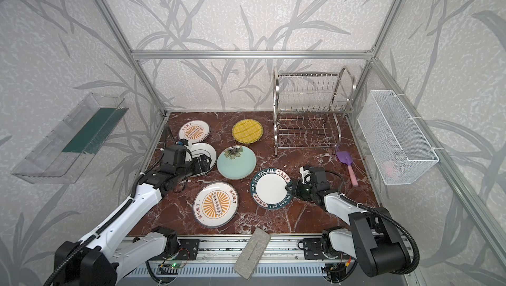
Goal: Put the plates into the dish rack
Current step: 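Grip the green-rimmed plate's edge nearest the robot with the right gripper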
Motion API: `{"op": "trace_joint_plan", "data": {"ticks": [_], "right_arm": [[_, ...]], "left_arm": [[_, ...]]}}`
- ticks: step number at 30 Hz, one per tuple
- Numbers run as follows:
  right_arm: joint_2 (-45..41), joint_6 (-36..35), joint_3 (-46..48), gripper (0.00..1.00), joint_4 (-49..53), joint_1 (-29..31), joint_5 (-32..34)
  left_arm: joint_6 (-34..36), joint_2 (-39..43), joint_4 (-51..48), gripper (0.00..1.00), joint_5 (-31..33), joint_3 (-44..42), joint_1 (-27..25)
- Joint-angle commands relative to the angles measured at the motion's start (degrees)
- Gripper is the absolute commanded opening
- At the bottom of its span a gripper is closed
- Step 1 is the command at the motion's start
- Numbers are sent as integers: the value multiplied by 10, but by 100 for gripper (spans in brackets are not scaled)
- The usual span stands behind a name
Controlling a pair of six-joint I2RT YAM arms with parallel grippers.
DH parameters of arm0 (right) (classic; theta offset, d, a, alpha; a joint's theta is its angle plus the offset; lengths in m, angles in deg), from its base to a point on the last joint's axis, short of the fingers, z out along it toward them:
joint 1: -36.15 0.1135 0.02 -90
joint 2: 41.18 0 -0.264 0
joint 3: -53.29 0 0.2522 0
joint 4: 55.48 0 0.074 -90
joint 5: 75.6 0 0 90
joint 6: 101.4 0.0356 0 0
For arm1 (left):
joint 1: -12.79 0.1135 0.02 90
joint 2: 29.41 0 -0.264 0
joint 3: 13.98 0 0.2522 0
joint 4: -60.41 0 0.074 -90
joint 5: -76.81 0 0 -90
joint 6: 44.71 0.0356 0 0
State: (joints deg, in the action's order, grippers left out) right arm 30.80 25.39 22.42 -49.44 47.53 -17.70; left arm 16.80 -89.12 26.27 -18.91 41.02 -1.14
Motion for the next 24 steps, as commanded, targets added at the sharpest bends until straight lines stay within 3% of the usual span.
{"op": "trace_joint_plan", "data": {"ticks": [1, 5, 14, 24], "right_arm": [[18, 16, 1, 35, -19, 1, -12], [23, 18, 0, 31, -23, 1, -14], [22, 23, -1, 22, -29, 1, -17], [21, 20, -4, 16, -32, 1, -17]], "left_arm": [[5, -5, -12, 91, 0, 15, -4], [3, -13, -13, 91, -2, 17, -5], [-16, -4, -31, 92, 59, 22, -6], [-10, -26, 14, 97, -2, 4, -6]]}}
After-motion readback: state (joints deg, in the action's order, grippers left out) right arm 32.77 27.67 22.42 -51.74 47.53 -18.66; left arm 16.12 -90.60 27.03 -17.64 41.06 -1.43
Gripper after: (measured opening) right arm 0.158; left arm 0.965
